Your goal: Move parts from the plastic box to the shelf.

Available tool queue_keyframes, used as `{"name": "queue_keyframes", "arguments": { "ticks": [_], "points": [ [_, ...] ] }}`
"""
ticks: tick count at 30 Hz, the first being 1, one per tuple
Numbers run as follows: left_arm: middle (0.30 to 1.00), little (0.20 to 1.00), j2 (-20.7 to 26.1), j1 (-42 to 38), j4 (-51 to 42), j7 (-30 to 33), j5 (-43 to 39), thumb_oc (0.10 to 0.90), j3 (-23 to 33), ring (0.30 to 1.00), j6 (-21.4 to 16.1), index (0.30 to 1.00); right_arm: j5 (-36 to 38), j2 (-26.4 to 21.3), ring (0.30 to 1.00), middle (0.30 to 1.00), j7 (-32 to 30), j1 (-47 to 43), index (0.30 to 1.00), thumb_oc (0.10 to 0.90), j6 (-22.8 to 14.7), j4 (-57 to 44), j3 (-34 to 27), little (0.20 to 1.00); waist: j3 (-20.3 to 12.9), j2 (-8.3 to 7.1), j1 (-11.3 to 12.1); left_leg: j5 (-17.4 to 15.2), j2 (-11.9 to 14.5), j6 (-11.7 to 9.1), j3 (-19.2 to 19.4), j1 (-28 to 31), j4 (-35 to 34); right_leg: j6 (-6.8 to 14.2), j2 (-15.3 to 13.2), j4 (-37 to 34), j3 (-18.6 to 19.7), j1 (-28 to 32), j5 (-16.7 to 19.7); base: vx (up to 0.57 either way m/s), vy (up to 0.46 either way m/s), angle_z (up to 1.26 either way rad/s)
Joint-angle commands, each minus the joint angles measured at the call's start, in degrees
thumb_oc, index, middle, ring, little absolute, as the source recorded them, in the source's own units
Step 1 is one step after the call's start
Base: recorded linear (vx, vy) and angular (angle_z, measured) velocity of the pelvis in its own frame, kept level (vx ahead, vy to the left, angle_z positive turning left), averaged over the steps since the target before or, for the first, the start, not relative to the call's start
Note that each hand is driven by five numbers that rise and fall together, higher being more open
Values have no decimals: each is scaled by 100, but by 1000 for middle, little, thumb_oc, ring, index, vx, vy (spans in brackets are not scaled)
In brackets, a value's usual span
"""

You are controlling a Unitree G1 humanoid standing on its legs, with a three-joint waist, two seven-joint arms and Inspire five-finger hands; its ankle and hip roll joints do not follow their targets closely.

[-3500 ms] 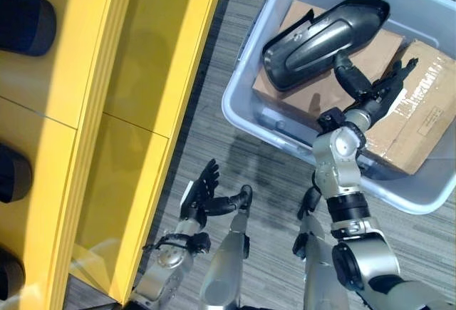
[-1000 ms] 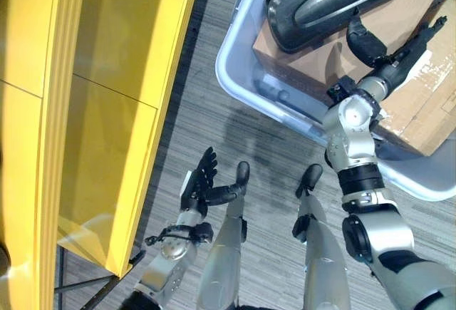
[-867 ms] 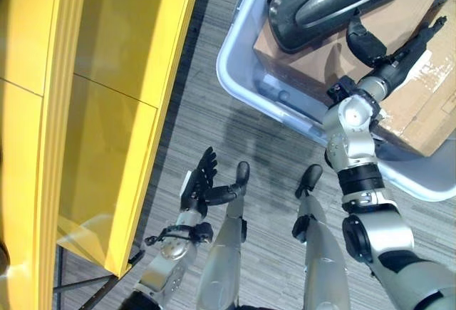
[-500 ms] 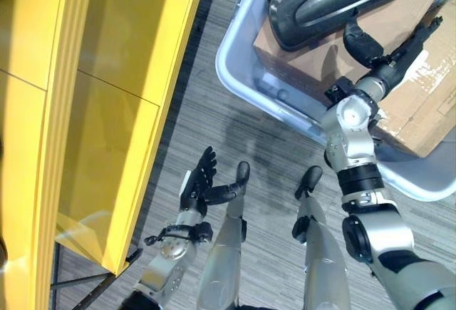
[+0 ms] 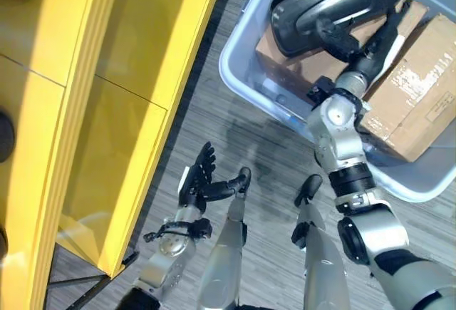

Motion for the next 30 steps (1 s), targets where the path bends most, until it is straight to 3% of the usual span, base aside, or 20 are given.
{"name": "queue_keyframes", "arguments": {
  "ticks": [1, 17, 30],
  "points": [
    [1000, 1000, 515, 182, -786, 10, -107, 900, -140, 1000, -371, 1000, -512, 73, 1000, 1000, 56, -850, 1000, 900, -414, -692, 130, 1000, 28, -466, 175, -735, 165, 50, 296, 795, -54, 812, -580, 195, 136, 595, -356, -3, 3, 4],
    [1000, 1000, 609, 233, -797, -11, -149, 900, -131, 1000, -348, 1000, -503, 170, 1000, 1000, -40, -938, 1000, 900, -450, -839, 80, 1000, 21, -522, 154, -743, 190, 48, 322, 930, -54, 803, -549, 180, 157, 706, -352, -1, 0, 0],
    [1000, 1000, 552, 259, -757, 70, -31, 900, -143, 1000, -355, 1000, -1301, 26, 1000, 1000, -687, -1008, 1000, 900, -77, -695, -210, 1000, 28, -435, 153, -745, 194, 61, 331, 836, -54, 803, -547, 221, 144, 582, -375, 0, 0, 0]
  ]
}}
